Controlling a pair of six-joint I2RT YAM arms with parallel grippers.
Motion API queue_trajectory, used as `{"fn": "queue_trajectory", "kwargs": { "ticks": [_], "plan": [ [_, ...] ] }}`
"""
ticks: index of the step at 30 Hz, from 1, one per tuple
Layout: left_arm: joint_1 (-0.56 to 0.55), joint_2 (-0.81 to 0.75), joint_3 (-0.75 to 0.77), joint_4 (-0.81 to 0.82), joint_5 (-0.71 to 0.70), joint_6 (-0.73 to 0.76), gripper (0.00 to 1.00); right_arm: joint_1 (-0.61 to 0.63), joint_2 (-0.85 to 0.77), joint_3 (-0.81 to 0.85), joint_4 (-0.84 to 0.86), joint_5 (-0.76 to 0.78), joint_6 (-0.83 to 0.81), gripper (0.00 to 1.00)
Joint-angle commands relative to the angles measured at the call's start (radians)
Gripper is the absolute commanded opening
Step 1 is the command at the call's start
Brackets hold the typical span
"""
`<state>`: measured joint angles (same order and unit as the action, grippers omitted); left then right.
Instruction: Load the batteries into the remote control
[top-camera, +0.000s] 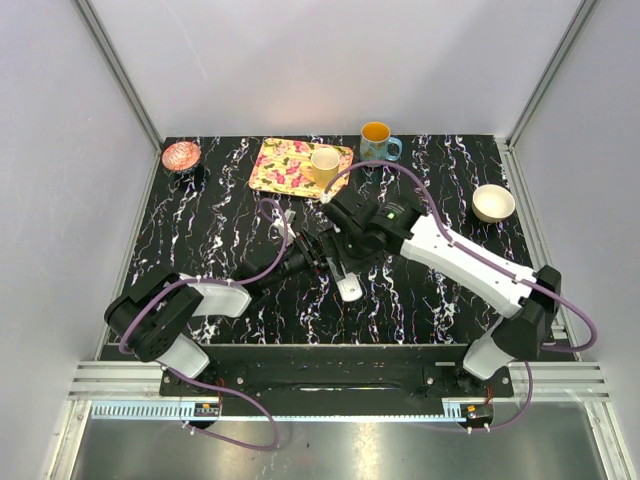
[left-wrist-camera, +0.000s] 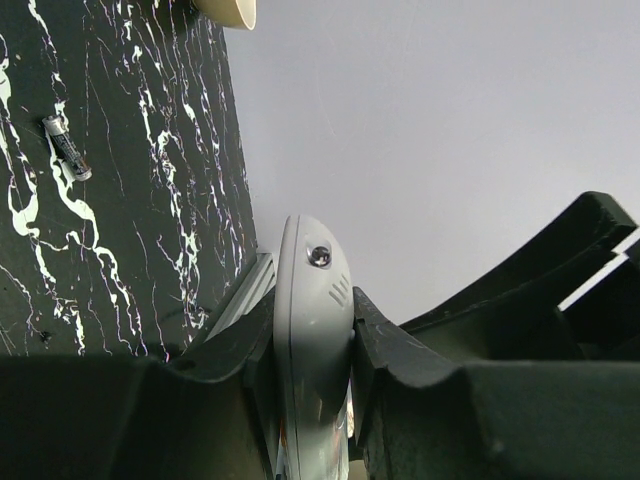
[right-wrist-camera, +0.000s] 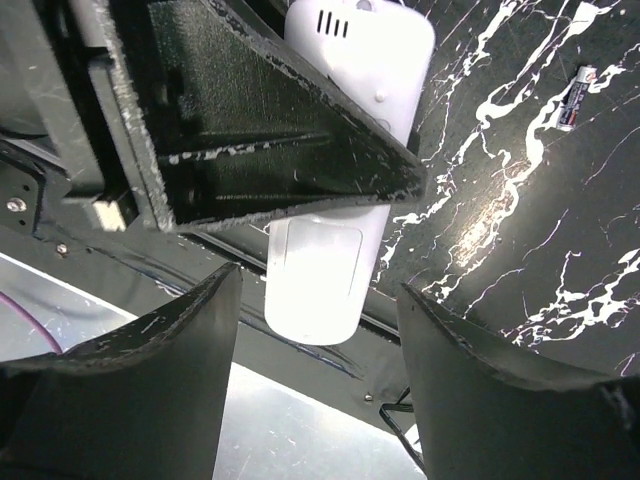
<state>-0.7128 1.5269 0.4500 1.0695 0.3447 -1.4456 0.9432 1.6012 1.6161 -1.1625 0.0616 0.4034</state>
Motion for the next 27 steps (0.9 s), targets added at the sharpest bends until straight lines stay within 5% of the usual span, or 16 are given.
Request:
{"fn": "queue_trajectory", "kwargs": {
  "ticks": [1, 4, 11, 17, 27],
  "plan": [
    [0.001, -0.040, 0.015, 0.092, 0.020, -0.012, 0.00, -0.018, -0.133, 0.008, 0.047, 0.027, 0.038, 0.70],
    [0.025, -0.050, -0.002, 0.115, 0.034, -0.027, 0.00, -0.046, -0.249, -0.099, 0.145, 0.017, 0.074, 0.72],
    [0.067, -0.057, -0.030, 0.217, 0.109, -0.084, 0.00, -0.167, -0.492, -0.516, 0.561, -0.271, 0.196, 0.77],
    [0.067, -0.082, -0.013, 0.183, 0.139, -0.070, 0.00, -0.219, -0.570, -0.674, 0.805, -0.434, 0.271, 0.79],
    [0.065, -0.155, 0.006, 0.087, 0.151, -0.030, 0.00, -0.231, -0.555, -0.760, 0.954, -0.520, 0.308, 0.75]
  ]
}}
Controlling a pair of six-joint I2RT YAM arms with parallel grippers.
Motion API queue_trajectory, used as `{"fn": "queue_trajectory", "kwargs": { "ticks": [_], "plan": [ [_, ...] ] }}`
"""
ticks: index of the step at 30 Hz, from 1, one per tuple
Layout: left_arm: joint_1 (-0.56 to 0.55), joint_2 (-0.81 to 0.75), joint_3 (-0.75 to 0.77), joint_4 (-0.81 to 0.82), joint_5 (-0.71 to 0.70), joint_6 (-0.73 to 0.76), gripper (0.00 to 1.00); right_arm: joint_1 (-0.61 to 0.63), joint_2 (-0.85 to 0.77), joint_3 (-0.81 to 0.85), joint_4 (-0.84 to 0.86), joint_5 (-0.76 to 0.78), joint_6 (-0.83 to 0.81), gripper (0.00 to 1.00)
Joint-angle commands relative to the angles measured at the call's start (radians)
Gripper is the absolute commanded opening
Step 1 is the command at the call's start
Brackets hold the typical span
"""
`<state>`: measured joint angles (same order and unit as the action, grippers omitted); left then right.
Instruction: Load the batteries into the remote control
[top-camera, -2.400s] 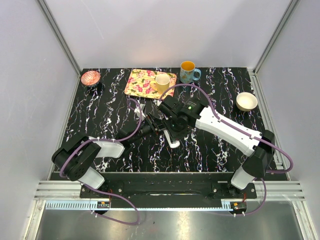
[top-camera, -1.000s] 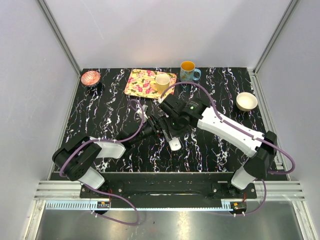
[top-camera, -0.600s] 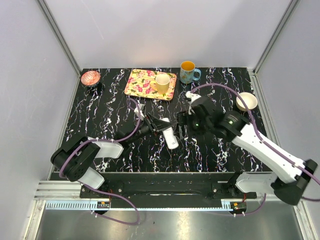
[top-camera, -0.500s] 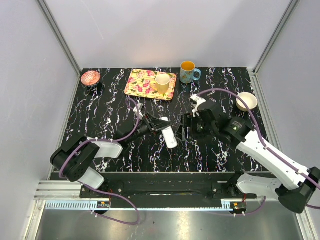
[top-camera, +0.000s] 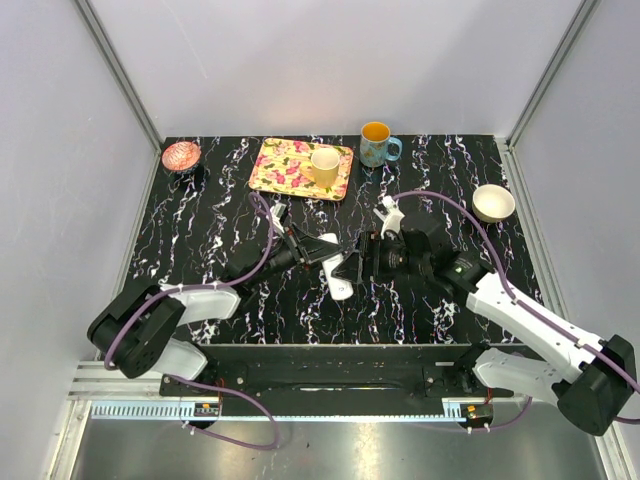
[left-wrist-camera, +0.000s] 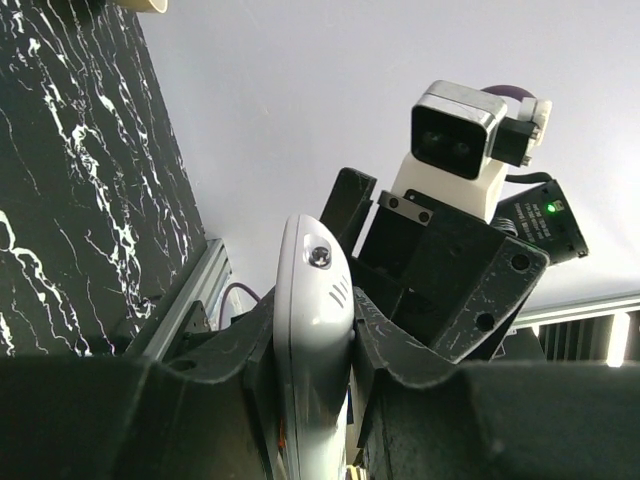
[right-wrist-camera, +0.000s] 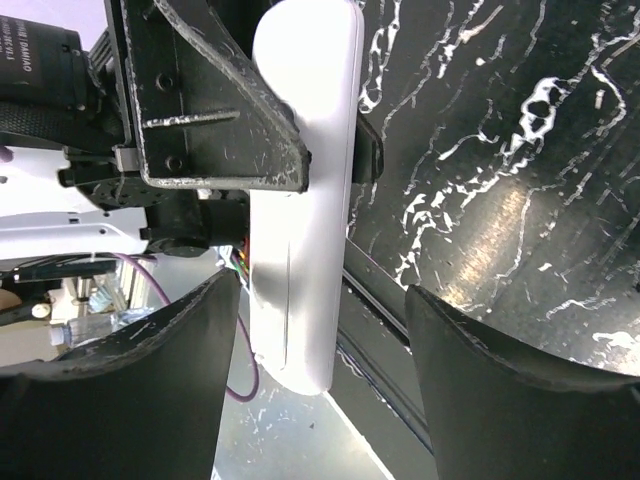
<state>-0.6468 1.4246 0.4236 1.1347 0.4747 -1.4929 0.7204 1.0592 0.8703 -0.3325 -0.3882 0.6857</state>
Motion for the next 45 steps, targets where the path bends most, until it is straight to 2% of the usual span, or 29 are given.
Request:
{"fn": "queue_trajectory", "kwargs": {
  "ticks": [1, 3, 6, 7, 11, 13, 15, 18, 21, 24, 28, 32, 34, 37, 41, 42, 45],
  "plan": [
    [-0.002, -0.058, 0.030, 0.017, 0.021, 0.019, 0.00, -0.009, -0.004, -0.019, 0.139, -0.077, 0.029, 0.75],
    [-0.001, -0.069, 0.032, 0.016, 0.028, 0.019, 0.00, -0.009, 0.007, -0.030, 0.150, -0.100, 0.034, 0.72],
    [-0.001, -0.084, 0.030, 0.022, 0.033, 0.010, 0.00, -0.015, 0.024, -0.053, 0.177, -0.123, 0.041, 0.61],
    [-0.002, -0.088, 0.030, 0.030, 0.036, 0.008, 0.00, -0.015, 0.030, -0.060, 0.203, -0.132, 0.046, 0.49],
    [-0.001, -0.108, 0.033, 0.042, 0.042, 0.000, 0.00, -0.016, 0.051, -0.102, 0.265, -0.181, 0.075, 0.30],
    [-0.001, -0.110, 0.040, 0.048, 0.045, -0.001, 0.00, -0.018, 0.059, -0.109, 0.289, -0.192, 0.083, 0.29],
    [-0.001, -0.113, 0.041, 0.046, 0.044, -0.001, 0.00, -0.018, 0.059, -0.113, 0.297, -0.199, 0.095, 0.37],
    [-0.001, -0.110, 0.037, 0.039, 0.036, 0.006, 0.00, -0.019, 0.041, -0.116, 0.312, -0.207, 0.110, 0.59],
    [-0.001, -0.099, 0.026, 0.054, 0.027, -0.001, 0.00, -0.019, 0.018, -0.125, 0.358, -0.239, 0.136, 0.62],
    [-0.002, -0.090, 0.023, 0.085, 0.022, -0.015, 0.00, -0.019, 0.001, -0.149, 0.378, -0.258, 0.153, 0.59],
    [-0.002, -0.096, 0.027, 0.083, 0.022, -0.015, 0.00, -0.019, -0.016, -0.178, 0.397, -0.261, 0.161, 0.47],
    [-0.001, -0.115, 0.026, 0.057, 0.013, 0.000, 0.00, -0.019, -0.007, -0.198, 0.447, -0.319, 0.193, 0.46],
    [-0.001, -0.115, 0.024, 0.059, 0.012, 0.000, 0.00, -0.019, -0.001, -0.201, 0.446, -0.322, 0.193, 0.43],
    [-0.001, -0.118, 0.027, 0.060, 0.013, -0.001, 0.00, -0.021, 0.008, -0.212, 0.444, -0.327, 0.192, 0.32],
    [-0.002, -0.122, 0.026, 0.054, 0.010, 0.002, 0.00, -0.019, 0.022, -0.223, 0.440, -0.324, 0.190, 0.12],
    [-0.002, -0.122, 0.024, 0.054, 0.010, 0.002, 0.00, -0.021, 0.025, -0.223, 0.437, -0.322, 0.189, 0.01],
    [-0.001, -0.124, 0.026, 0.054, 0.010, 0.003, 0.00, -0.021, 0.038, -0.220, 0.429, -0.314, 0.184, 0.00]
  ]
}}
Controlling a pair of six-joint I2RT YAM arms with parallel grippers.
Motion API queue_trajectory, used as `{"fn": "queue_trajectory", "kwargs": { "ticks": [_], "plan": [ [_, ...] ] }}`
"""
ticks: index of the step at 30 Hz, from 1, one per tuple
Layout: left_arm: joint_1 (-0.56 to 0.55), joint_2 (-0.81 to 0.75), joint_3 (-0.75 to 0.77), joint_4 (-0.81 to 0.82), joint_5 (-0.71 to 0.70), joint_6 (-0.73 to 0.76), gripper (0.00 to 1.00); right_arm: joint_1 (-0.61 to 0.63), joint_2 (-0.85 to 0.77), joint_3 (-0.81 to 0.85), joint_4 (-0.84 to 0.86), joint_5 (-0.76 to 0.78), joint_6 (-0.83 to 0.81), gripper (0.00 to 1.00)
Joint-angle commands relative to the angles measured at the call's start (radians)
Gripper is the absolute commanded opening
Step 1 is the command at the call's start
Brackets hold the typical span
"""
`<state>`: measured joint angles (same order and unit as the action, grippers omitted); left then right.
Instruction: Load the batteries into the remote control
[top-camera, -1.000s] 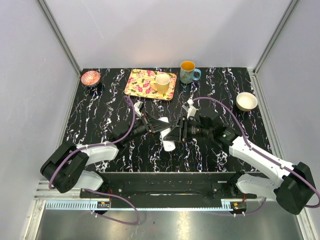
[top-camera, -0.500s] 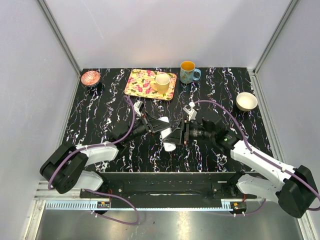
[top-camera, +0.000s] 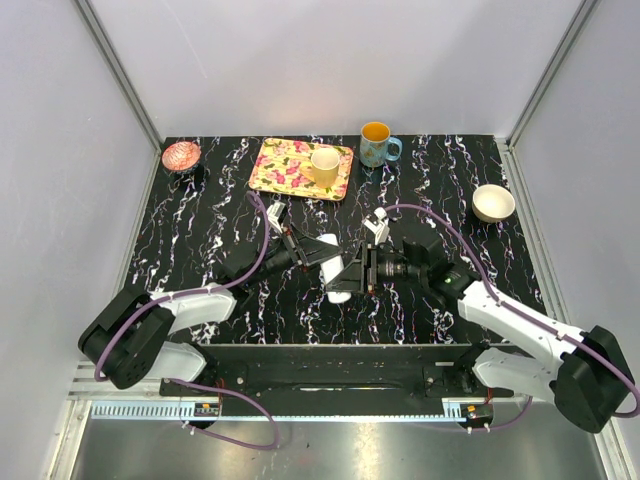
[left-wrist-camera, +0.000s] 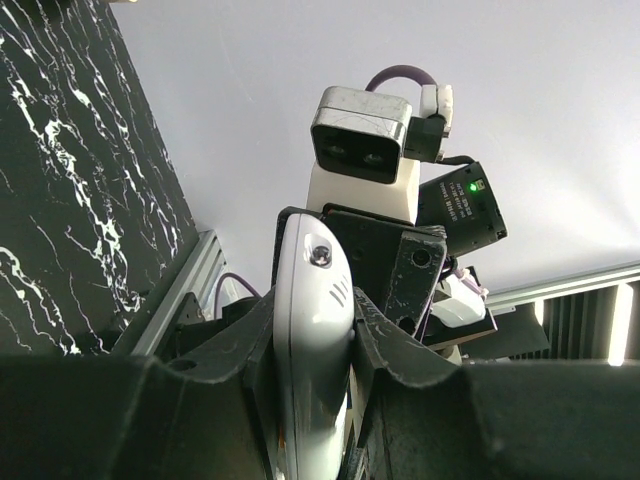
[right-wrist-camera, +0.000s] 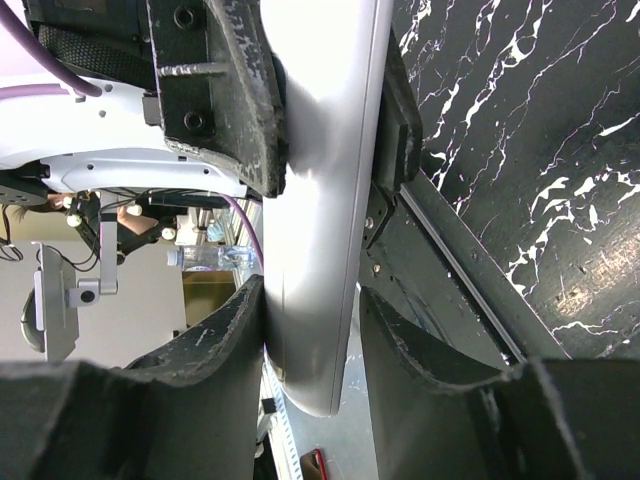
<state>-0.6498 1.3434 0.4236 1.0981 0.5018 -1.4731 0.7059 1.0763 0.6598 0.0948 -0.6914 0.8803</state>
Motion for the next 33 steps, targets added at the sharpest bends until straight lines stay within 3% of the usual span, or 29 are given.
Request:
{"fn": "queue_trajectory", "kwargs": {
  "ticks": [1, 4, 5, 7, 9, 16, 21, 23, 24, 27, 33],
  "plan": [
    [0.001, -0.043, 0.024, 0.089, -0.017, -0.015, 0.00, -0.005, 0.022, -0.006, -0.006, -0.010, -0.012, 0.00],
    [0.002, -0.047, 0.026, 0.072, -0.017, -0.004, 0.00, -0.005, 0.022, 0.010, -0.030, -0.003, -0.029, 0.00],
    [0.003, -0.049, 0.024, 0.069, -0.019, 0.002, 0.00, -0.005, 0.022, 0.015, -0.038, -0.002, -0.032, 0.06],
    [0.001, -0.047, 0.024, 0.065, -0.020, 0.007, 0.00, -0.005, 0.013, 0.026, -0.053, 0.009, -0.037, 0.33],
    [0.002, -0.046, 0.020, 0.069, -0.020, 0.005, 0.00, -0.005, -0.009, 0.027, -0.061, 0.024, -0.035, 0.43],
    [0.001, -0.047, 0.011, 0.075, -0.022, 0.002, 0.00, -0.032, -0.052, 0.026, -0.075, 0.043, -0.030, 0.43],
    [0.001, -0.050, 0.010, 0.075, -0.022, 0.003, 0.00, -0.039, -0.047, 0.024, -0.063, 0.038, -0.023, 0.50],
    [0.001, -0.050, 0.007, 0.077, -0.023, 0.002, 0.00, -0.039, -0.046, 0.023, -0.055, 0.035, -0.015, 0.42],
    [0.001, -0.050, 0.009, 0.077, -0.022, 0.002, 0.00, -0.039, -0.039, 0.023, -0.050, 0.032, -0.015, 0.23],
    [0.001, -0.052, 0.009, 0.074, -0.020, 0.000, 0.00, -0.039, -0.020, 0.024, -0.041, 0.010, -0.010, 0.00],
    [-0.001, -0.047, 0.014, 0.065, -0.019, 0.010, 0.00, -0.039, 0.001, 0.032, -0.049, -0.005, -0.014, 0.00]
  ]
}}
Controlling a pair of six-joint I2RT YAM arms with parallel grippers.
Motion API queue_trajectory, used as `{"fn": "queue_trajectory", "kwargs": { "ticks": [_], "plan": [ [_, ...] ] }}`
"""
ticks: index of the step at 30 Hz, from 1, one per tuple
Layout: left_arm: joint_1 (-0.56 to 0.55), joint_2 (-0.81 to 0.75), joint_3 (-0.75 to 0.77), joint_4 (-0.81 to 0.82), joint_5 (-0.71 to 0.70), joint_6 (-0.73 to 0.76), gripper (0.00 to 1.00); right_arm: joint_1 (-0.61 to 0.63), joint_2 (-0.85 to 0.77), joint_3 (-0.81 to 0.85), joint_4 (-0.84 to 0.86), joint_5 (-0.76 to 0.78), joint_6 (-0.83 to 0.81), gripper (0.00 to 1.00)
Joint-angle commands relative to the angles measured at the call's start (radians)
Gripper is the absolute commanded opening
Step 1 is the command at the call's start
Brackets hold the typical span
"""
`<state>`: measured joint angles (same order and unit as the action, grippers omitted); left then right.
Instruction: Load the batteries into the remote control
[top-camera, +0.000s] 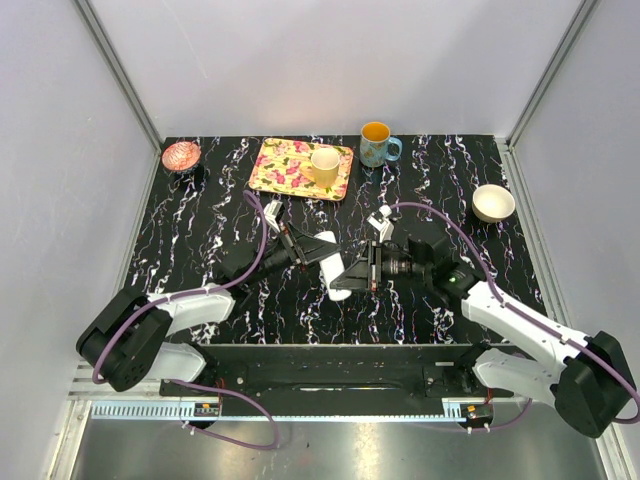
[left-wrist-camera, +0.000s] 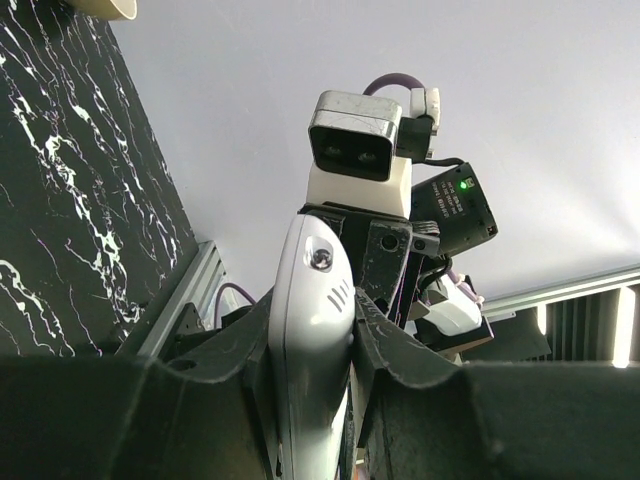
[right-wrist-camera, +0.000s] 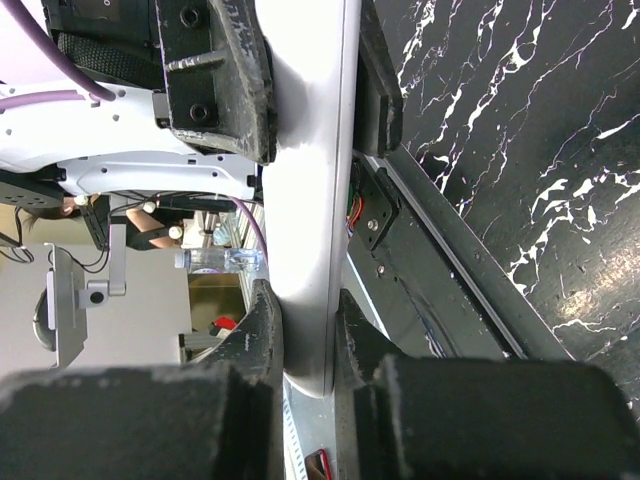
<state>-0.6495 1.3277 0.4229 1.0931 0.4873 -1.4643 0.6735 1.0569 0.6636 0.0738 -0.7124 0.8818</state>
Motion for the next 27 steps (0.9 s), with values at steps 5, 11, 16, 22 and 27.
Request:
{"fn": "queue_trajectory", "kwargs": {
  "ticks": [5, 11, 16, 22, 27],
  "plan": [
    [0.001, -0.022, 0.013, 0.067, -0.015, 0.010, 0.00, -0.008, 0.012, 0.086, -0.149, 0.045, -0.096, 0.00],
    [0.010, 0.004, 0.017, 0.074, -0.033, 0.004, 0.24, -0.006, -0.012, 0.156, -0.273, 0.070, -0.168, 0.00],
    [0.021, 0.074, 0.020, 0.171, -0.042, -0.045, 0.37, -0.006, -0.026, 0.180, -0.322, 0.076, -0.190, 0.00],
    [0.021, 0.146, 0.048, 0.246, -0.032, -0.074, 0.59, -0.006, -0.046, 0.198, -0.371, 0.070, -0.216, 0.00],
    [0.057, 0.153, 0.044, 0.248, -0.050, -0.065, 0.99, -0.006, -0.063, 0.228, -0.459, 0.094, -0.250, 0.00]
  ]
}}
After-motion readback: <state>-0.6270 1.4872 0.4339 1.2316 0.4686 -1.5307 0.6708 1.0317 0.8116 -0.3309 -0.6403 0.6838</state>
